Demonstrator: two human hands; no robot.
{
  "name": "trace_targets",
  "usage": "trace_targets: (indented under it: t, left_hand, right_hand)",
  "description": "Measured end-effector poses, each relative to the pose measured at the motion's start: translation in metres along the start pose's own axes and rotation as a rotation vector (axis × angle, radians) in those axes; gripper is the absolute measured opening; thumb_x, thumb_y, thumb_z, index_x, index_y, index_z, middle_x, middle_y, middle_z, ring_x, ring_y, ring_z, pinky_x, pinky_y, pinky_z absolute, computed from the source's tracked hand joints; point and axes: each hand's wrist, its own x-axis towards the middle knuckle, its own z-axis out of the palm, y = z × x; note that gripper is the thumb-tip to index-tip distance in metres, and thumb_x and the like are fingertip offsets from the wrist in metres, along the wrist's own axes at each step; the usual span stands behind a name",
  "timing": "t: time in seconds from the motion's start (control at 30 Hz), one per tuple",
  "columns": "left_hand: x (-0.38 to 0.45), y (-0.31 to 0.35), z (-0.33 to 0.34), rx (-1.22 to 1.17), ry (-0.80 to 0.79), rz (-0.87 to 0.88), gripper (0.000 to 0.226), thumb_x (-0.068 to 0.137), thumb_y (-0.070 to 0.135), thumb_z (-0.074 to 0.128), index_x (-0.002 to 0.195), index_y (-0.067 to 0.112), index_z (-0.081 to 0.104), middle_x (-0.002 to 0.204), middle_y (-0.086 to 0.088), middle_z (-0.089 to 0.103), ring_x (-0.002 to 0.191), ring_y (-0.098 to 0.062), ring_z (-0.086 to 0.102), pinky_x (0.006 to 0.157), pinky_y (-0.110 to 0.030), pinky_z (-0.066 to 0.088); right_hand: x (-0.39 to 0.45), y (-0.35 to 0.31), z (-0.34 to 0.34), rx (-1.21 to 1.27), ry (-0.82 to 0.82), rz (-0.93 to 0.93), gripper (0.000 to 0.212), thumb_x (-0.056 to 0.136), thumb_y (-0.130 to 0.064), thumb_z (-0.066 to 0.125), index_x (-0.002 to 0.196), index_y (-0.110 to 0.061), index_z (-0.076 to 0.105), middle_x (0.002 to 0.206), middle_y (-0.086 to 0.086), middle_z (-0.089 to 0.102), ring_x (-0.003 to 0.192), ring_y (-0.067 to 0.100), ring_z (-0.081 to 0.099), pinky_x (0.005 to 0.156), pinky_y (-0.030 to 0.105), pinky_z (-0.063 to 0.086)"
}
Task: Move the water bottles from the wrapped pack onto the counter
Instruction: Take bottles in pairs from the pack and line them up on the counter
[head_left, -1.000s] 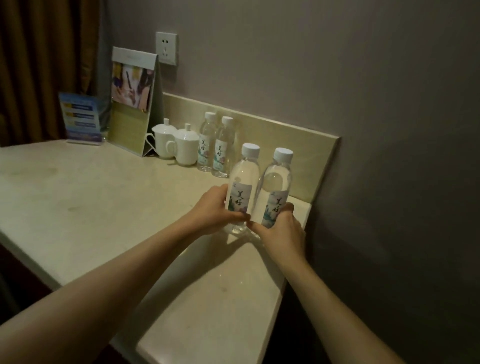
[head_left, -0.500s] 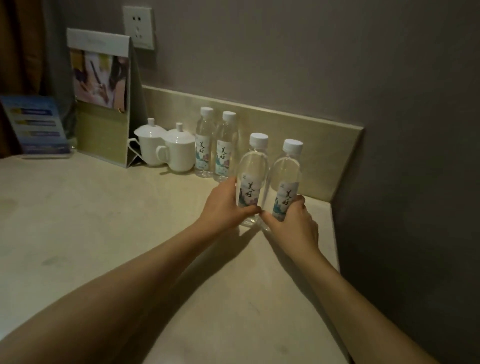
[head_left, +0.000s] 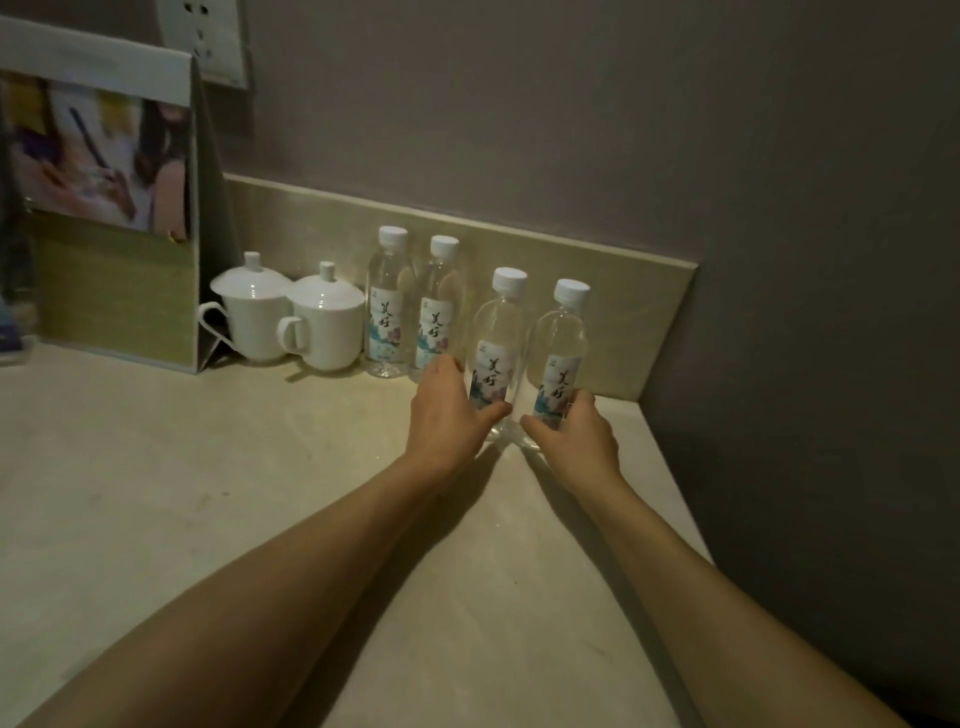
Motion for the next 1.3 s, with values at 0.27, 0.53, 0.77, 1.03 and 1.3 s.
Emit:
trace_targets:
  t: [0.27, 0.53, 0.77, 1.03, 1.3]
  left_hand:
    - [0.016, -0.005, -0.004, 0.16, -0.038, 0.064, 0.053, 0.077, 0.045, 0.076, 0.115, 0.013, 0.059, 0.11, -0.008, 0.065, 0.101, -0.025, 0.062, 0.086, -0.043, 0.055]
    - [0.024, -0.002, -0.005, 0.22, -0.025, 0.095, 0.06, 0.077, 0.045, 0.076, 0.116, 0.008, 0.049, 0.11, -0.012, 0.066, 0.101, -0.029, 0.064, 0.08, -0.038, 0.054]
    - [0.039, -0.009, -0.006, 0.447, -0.15, 0.141, 0.045, 0.081, 0.047, 0.071, 0.109, 0.012, 0.068, 0.097, -0.009, 0.07, 0.088, -0.026, 0.066, 0.077, -0.037, 0.057]
    - [0.055, -0.013, 0.004, 0.555, -0.135, 0.168, 0.035, 0.089, 0.042, 0.063, 0.102, 0.009, 0.068, 0.094, -0.011, 0.069, 0.086, -0.027, 0.065, 0.072, -0.035, 0.052]
    - [0.069, -0.013, 0.013, 0.648, -0.135, 0.204, 0.034, 0.093, 0.038, 0.06, 0.102, 0.006, 0.068, 0.098, -0.013, 0.067, 0.09, -0.029, 0.066, 0.07, -0.036, 0.05]
  right_hand:
    - [0.007, -0.01, 0.008, 0.007, 0.04, 0.012, 0.05, 0.081, -0.039, 0.072, 0.116, -0.016, 0.045, 0.124, 0.006, 0.062, 0.111, 0.027, 0.062, 0.08, 0.034, 0.048]
    - [0.017, -0.024, 0.013, -0.005, 0.061, 0.072, 0.053, 0.08, -0.039, 0.073, 0.116, -0.013, 0.043, 0.126, 0.009, 0.06, 0.114, 0.033, 0.059, 0.091, 0.049, 0.051]
    - [0.027, -0.021, 0.017, -0.042, 0.066, 0.056, 0.052, 0.082, -0.038, 0.071, 0.12, -0.012, 0.047, 0.124, 0.008, 0.059, 0.114, 0.031, 0.057, 0.09, 0.049, 0.051]
    - [0.047, -0.027, 0.028, -0.047, 0.076, 0.05, 0.053, 0.081, -0.039, 0.072, 0.119, -0.012, 0.046, 0.125, 0.009, 0.057, 0.114, 0.032, 0.057, 0.09, 0.053, 0.051]
    - [0.061, -0.03, 0.034, -0.082, 0.088, 0.03, 0.05, 0.083, -0.039, 0.071, 0.115, -0.011, 0.044, 0.122, 0.01, 0.058, 0.11, 0.033, 0.058, 0.084, 0.045, 0.052]
